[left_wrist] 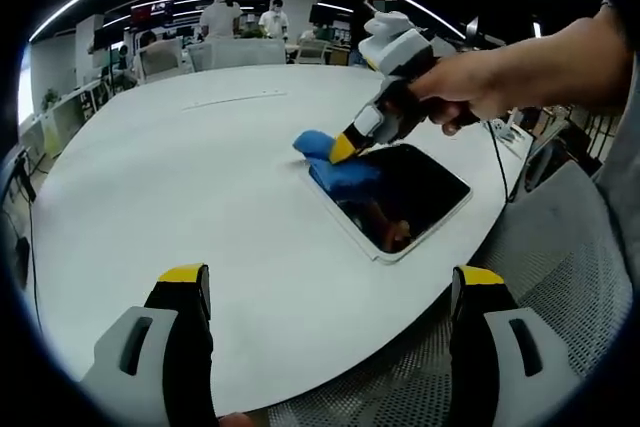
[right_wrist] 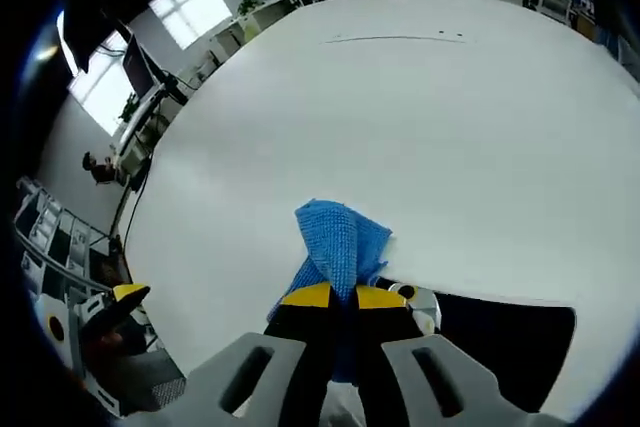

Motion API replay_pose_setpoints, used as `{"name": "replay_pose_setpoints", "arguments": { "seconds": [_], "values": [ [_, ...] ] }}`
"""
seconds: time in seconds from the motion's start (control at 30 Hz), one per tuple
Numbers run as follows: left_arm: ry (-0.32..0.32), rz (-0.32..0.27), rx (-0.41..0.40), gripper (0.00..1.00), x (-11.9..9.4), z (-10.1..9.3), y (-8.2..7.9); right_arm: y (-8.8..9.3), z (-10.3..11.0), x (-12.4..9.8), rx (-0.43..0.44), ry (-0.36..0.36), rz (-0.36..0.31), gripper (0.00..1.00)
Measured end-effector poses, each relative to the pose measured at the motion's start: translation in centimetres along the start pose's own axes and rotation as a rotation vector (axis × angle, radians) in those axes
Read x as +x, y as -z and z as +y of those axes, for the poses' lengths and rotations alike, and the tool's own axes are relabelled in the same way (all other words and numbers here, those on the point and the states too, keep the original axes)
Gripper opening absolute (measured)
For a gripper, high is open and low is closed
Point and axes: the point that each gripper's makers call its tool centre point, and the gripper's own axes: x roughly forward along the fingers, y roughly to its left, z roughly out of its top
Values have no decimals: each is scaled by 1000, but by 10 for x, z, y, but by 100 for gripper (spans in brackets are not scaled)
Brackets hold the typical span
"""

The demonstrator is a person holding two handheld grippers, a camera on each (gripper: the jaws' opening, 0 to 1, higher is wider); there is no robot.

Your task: Wipe the mirror surface with the cleaning cloth until all visible marks leave the cleaned area.

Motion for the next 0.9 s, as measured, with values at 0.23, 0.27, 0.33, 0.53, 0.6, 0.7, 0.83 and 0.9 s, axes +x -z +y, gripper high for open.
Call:
{"name": "replay_pose_setpoints", "arguments": {
  "seconds": [0.23, 0.27, 0.33, 0.53, 0.6, 0.7, 0.83, 0.9],
  "values": [
    [-8, -1, -1, 99, 0, 1, 0, -2, 4, 3, -8, -2, 7, 1],
    [-8, 0, 0, 99, 0, 1, 0, -2, 4, 3, -4, -2, 7, 1],
    [-9, -2, -1, 99, 0, 2, 0, -2, 4, 2, -12, -4, 7, 1],
    [-12, 1, -1, 99, 0, 2, 0, -1, 3, 2, -14, -2, 6, 1],
    [-12, 2, -1, 99, 0, 2, 0, 0, 2, 1, -21, 0, 7, 1],
    [-13, 3, -1, 99, 0, 2, 1, 2, -1, 0, -28, 3, 8, 1],
    [-12, 4, 0, 99, 0, 2, 1, 4, -5, -3, -28, 10, 9, 1],
    [-12, 4, 0, 99, 0, 2, 1, 5, -8, -4, -27, 13, 9, 1]
  ]
}}
